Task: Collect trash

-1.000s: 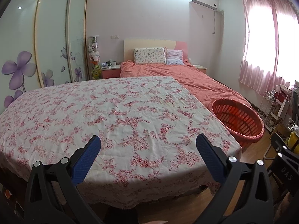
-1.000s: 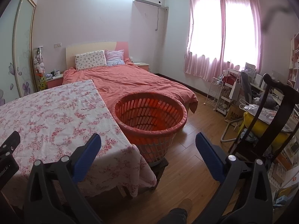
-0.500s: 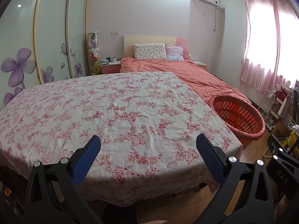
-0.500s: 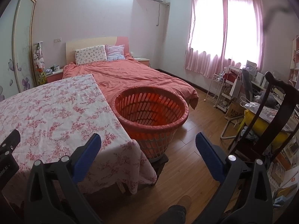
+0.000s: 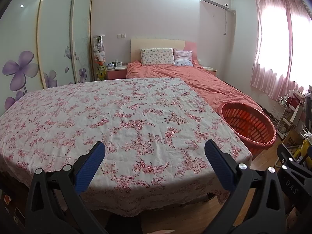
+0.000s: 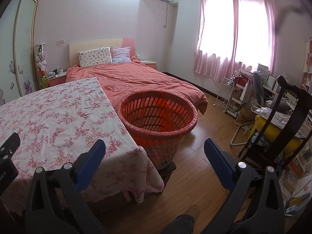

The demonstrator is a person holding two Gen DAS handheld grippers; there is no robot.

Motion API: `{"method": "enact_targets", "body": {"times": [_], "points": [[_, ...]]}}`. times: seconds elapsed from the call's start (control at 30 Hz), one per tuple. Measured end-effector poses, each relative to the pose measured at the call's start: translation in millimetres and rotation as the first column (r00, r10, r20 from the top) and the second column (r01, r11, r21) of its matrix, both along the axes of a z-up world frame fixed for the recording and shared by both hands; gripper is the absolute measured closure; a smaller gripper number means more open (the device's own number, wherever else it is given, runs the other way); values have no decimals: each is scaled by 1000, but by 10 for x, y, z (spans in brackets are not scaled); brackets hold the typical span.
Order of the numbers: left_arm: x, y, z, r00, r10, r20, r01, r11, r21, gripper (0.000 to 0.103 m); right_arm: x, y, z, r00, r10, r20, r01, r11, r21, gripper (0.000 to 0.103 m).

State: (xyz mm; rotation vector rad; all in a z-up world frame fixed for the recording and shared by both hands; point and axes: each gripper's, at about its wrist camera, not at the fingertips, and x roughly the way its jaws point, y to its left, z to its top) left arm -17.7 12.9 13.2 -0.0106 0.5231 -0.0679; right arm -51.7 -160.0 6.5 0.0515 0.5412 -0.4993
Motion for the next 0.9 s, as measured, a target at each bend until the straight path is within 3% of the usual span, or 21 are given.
{"method": "enact_targets", "body": {"times": [0.9], "points": [[10,-18,-18,1000,0,-17,0,1000,-3,3,21,-1,10,1000,2,-5,-2,1000,2,4]]}}
